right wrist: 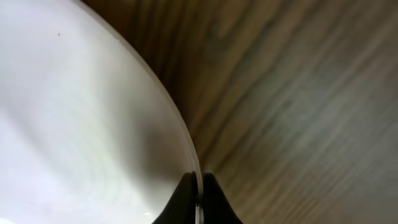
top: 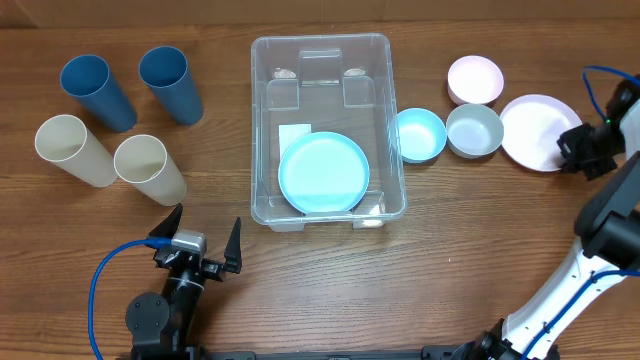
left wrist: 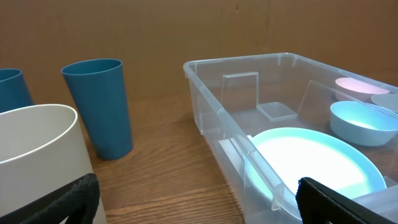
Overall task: Pack container
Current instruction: 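Move right gripper to the pink plate and grip its rim, then carry the pink plate into the bin onto the stacked plates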
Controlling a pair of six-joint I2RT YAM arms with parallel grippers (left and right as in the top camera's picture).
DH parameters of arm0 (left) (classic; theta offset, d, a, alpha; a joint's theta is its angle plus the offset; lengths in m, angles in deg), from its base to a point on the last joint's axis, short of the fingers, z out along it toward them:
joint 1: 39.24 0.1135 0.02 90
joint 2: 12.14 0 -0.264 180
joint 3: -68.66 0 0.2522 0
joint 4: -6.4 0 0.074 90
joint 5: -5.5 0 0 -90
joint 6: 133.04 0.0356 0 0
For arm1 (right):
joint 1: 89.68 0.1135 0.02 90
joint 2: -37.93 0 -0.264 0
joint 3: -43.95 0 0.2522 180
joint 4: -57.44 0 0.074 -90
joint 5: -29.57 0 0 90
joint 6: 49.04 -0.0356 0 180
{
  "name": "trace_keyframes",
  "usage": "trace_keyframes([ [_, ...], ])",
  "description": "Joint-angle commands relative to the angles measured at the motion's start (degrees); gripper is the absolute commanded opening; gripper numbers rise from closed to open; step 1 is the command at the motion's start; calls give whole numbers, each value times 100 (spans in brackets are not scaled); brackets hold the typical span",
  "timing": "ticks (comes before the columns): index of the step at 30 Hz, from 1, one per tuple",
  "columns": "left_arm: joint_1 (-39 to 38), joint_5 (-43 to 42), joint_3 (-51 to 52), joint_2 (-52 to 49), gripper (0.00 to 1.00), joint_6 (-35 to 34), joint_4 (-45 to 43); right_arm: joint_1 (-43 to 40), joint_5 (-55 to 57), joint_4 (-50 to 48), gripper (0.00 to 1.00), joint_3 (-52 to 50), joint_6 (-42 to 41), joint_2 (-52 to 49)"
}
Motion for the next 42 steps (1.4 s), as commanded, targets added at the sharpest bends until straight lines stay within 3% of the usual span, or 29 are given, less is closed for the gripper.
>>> trace_keyframes([
  [1, 42, -4, 17, 44, 100, -74, 0, -133, 151, 280, 4, 487, 26, 52],
  [14, 42, -2, 17, 44, 100, -74, 0, 210, -796, 470, 4, 1480, 57, 2463],
  [18, 42, -4, 17, 44, 100, -74, 0, 1145, -890, 839, 4, 1480, 365, 3080],
  [25, 42, -4, 17, 44, 100, -76, 0, 3624, -326, 1381, 4, 1303, 570, 3130],
  [32, 42, -2, 17, 44, 100, -74, -2, 5499, 404, 1222, 4, 391, 479, 3115],
  [42, 42, -2, 17, 44, 100, -74, -2, 6074, 105, -813, 4, -2347, 195, 3108],
])
